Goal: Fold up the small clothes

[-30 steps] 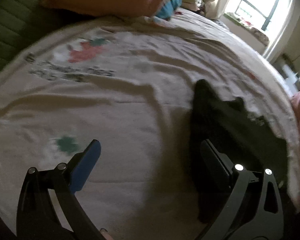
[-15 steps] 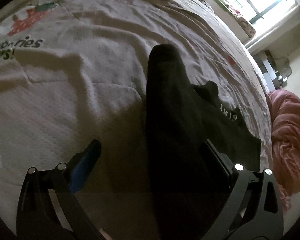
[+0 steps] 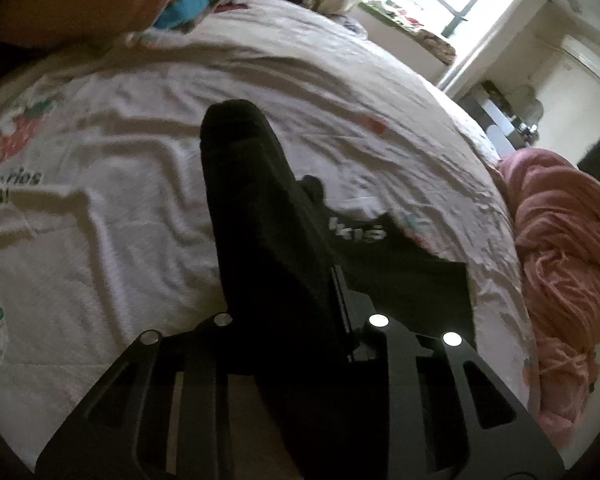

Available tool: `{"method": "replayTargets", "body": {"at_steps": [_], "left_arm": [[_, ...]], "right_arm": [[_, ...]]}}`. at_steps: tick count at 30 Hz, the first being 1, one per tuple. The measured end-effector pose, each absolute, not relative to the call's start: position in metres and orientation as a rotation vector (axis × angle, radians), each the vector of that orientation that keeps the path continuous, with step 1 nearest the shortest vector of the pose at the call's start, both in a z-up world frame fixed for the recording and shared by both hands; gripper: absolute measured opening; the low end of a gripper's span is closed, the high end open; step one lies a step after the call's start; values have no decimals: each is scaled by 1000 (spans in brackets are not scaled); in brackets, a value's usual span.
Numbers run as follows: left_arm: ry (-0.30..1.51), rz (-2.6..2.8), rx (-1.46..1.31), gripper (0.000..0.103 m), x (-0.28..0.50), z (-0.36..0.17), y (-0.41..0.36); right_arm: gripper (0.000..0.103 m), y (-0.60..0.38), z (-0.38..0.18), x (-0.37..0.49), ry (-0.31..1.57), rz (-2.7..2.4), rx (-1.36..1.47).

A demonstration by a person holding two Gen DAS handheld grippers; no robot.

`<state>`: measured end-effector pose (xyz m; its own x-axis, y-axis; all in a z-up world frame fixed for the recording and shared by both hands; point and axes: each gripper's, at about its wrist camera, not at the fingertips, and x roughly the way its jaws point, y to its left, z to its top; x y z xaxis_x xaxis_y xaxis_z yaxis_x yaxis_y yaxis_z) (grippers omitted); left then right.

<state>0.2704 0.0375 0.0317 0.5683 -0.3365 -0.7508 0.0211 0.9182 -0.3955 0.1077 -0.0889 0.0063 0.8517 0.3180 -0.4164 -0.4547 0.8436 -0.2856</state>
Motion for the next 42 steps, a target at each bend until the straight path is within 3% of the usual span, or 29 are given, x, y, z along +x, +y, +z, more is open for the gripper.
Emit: {"method": "replayTargets", "body": {"at_steps": [18, 35, 42], "left_arm": [[923, -284, -210, 20, 252, 75, -58], [975, -325, -163, 21, 258, 61, -121], [1027, -345, -171, 27, 265, 46, -136]], "right_arm": [[13, -181, 28, 92, 379, 306, -155], [12, -233, 9, 94, 468, 251, -37], [12, -254, -6, 104, 565, 257, 70]]}}
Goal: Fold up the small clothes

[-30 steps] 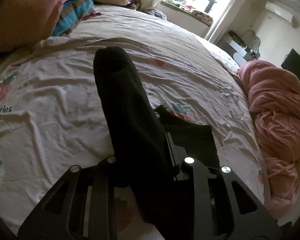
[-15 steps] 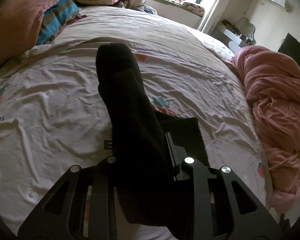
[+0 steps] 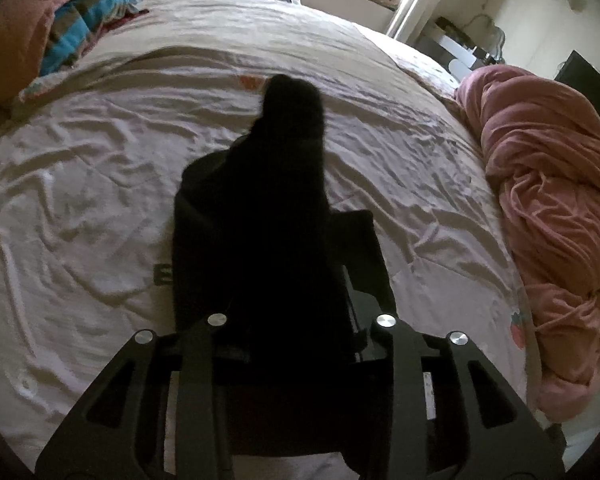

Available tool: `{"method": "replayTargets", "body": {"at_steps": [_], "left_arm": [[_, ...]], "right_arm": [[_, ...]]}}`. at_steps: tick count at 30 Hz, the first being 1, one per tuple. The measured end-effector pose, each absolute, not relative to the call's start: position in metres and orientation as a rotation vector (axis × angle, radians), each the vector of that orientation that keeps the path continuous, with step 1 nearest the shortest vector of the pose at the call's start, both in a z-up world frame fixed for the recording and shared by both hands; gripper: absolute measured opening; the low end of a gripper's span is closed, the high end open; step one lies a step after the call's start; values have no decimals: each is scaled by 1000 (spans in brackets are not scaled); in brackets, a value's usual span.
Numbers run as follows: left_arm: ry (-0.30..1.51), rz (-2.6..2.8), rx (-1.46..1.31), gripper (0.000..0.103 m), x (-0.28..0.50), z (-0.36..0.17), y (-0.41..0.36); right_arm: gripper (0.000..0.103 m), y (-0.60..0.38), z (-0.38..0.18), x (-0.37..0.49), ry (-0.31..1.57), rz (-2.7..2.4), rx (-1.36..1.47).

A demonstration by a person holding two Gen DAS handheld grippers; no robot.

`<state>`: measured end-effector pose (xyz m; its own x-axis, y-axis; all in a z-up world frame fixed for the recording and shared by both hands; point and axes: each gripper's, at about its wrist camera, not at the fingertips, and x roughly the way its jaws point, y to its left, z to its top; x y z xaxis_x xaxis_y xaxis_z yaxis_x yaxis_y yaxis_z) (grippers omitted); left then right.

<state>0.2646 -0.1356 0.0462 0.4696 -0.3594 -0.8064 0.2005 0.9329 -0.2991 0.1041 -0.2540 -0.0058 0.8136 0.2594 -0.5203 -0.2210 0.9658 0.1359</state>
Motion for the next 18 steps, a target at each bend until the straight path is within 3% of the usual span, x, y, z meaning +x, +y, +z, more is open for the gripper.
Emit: {"method": "replayTargets", "body": {"at_steps": [8, 10, 12, 16, 18], "left_arm": [[1056, -380, -239, 45, 270, 34, -135], [1048, -395, -282, 57, 270, 35, -130], [1042, -395, -314, 57, 269, 37, -124], [1023, -323, -272, 57, 265, 34, -108], [1026, -285, -233, 57, 260, 25, -102]], "right_arm": [[12, -283, -29, 120, 693, 271, 254], [16, -299, -41, 126, 747, 273, 357], [26, -315, -52, 130, 793, 265, 456], [31, -339, -71, 133, 863, 308, 637], [39, -342, -70, 131, 871, 335, 666]]}}
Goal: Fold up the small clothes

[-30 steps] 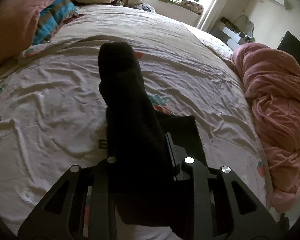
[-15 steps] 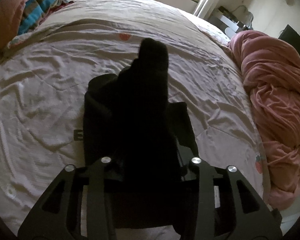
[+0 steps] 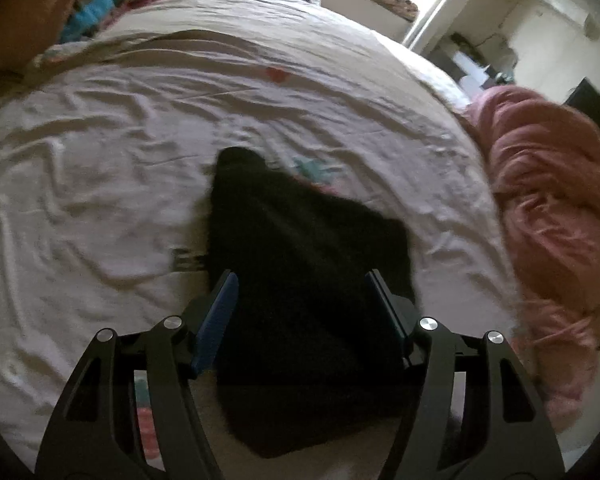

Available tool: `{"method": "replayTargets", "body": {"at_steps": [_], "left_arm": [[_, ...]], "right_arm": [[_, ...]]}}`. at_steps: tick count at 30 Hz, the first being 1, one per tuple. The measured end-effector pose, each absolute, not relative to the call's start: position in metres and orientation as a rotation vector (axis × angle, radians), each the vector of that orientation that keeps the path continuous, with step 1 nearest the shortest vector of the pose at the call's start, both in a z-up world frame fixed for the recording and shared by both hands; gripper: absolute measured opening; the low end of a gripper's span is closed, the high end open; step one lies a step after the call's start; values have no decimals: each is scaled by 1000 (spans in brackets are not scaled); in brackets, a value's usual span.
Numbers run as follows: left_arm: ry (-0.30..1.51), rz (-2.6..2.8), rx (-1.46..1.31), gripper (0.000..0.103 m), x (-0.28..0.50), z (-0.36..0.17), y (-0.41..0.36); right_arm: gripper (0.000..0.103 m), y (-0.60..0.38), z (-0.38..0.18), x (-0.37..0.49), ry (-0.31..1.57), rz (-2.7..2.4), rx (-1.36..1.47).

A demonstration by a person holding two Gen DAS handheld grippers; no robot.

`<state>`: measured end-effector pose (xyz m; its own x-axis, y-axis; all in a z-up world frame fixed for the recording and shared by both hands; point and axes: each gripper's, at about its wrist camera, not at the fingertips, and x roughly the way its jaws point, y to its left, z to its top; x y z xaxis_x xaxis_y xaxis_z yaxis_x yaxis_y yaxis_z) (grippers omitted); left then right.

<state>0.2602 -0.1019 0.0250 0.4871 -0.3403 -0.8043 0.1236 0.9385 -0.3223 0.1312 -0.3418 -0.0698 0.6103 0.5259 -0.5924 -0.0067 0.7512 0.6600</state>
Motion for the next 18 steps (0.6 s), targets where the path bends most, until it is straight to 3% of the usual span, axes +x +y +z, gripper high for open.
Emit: {"method": "replayTargets", "body": {"at_steps": [3, 8, 18], "left_arm": [[1041, -257, -194, 57, 252, 8, -96], [1060, -247, -165, 57, 239, -14, -87], [1016, -245, -80, 57, 225, -16, -98]], "right_arm": [[54, -344, -63, 130, 867, 371, 675], [68, -348, -41, 141, 846, 394, 646], [68, -336, -38, 227, 1007, 444, 559]]}}
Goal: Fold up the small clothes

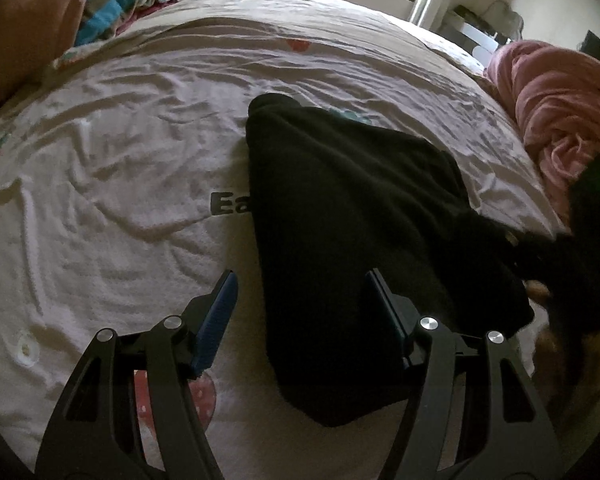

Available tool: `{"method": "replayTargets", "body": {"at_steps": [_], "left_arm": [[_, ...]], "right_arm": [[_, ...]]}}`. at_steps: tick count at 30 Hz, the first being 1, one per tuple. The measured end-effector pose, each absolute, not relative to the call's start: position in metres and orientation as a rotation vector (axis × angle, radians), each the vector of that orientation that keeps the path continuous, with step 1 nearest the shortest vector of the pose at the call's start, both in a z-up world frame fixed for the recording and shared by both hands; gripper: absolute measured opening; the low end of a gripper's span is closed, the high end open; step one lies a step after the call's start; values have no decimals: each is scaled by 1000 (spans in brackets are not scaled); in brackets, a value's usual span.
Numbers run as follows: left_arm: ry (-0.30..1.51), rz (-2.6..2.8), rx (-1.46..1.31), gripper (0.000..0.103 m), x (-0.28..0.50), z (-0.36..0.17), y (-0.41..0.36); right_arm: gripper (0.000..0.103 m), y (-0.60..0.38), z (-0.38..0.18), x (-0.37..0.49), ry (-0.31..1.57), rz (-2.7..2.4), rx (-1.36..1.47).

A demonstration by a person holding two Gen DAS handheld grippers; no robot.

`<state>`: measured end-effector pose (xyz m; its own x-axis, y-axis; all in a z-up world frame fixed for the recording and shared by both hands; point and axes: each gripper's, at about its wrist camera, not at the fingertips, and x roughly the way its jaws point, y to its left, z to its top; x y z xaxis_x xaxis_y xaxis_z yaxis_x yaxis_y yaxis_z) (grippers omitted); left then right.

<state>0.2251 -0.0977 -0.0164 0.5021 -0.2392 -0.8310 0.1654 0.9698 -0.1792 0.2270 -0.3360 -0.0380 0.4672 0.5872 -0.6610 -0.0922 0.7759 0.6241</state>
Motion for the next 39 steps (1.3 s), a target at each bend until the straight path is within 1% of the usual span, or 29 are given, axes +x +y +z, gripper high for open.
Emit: {"method": "replayTargets", "body": {"at_steps": [1, 2, 3, 5, 8, 9, 11, 13, 14, 15, 16, 17, 20, 22, 23, 25, 27, 28, 29, 30, 31, 32, 33, 35, 36, 37, 39], "left_arm": [[1016, -248, -82, 57, 225, -16, -97], [1016, -248, -84, 57, 225, -16, -97], [1015, -245, -84, 57, 224, -16, -96], [1014, -251, -91, 57, 222, -15, -96], [1008, -271, -99, 58, 219, -15, -96], [1008, -272, -99, 59, 218, -15, -96], [1015, -279, -98, 60, 217, -18, -97], [1018, -284, -102, 63, 216, -20, -98], [1019, -284, -102, 63, 215, -21, -99], [1017, -282, -100, 63, 215, -21, -99], [1016, -278, -96, 63, 214, -21, -99], [1017, -277, -99, 63, 214, -21, -99], [1018, -277, -96, 63, 213, -19, -100], [1016, -275, -91, 63, 212, -19, -99], [1015, -273, -90, 63, 212, -19, -99], [1013, -272, -90, 64, 209, -17, -97], [1009, -269, -91, 65, 208, -16, -95], [1004, -267, -89, 65, 206, -14, -94], [999, -265, -88, 65, 205, -13, -93], [991, -266, -89, 65, 203, -11, -92], [986, -263, -89, 66, 201, -9, -91], [976, -262, -89, 66, 197, -7, -89], [969, -260, -88, 70, 194, -5, -88], [957, -263, -87, 72, 186, -2, -85], [953, -264, -88, 75, 183, -1, -84], [948, -265, -89, 79, 180, 0, -83], [933, -265, -88, 81, 170, 4, -81]], "right_arm": [[65, -335, -41, 232, 1023, 446, 570], [39, -336, -42, 234, 1020, 451, 573], [24, -336, -41, 233, 1013, 438, 558], [20, -337, -29, 225, 952, 455, 532], [20, -341, -14, 209, 857, 458, 478], [20, -340, -16, 207, 849, 444, 457], [20, -339, -32, 206, 901, 389, 411], [21, -342, -47, 208, 923, 372, 442], [22, -346, -49, 206, 917, 373, 468], [29, -348, -49, 205, 913, 366, 479], [34, -349, -46, 202, 907, 333, 463], [36, -350, -45, 200, 901, 318, 448], [36, -347, -40, 195, 889, 286, 401], [41, -343, -37, 191, 881, 254, 361], [46, -341, -35, 190, 876, 239, 345], [48, -340, -32, 186, 864, 217, 320], [52, -341, -28, 179, 852, 201, 306], [53, -341, -25, 174, 839, 191, 294], [56, -342, -21, 168, 826, 181, 284], [65, -342, -17, 162, 808, 172, 273], [69, -342, -12, 155, 785, 168, 263], [76, -342, -7, 148, 764, 165, 251], [83, -341, -3, 142, 750, 163, 240], [88, -339, 6, 125, 710, 167, 208], [93, -338, 8, 119, 699, 168, 194], [94, -337, 11, 111, 686, 167, 176], [96, -333, 15, 97, 662, 167, 146]]}}
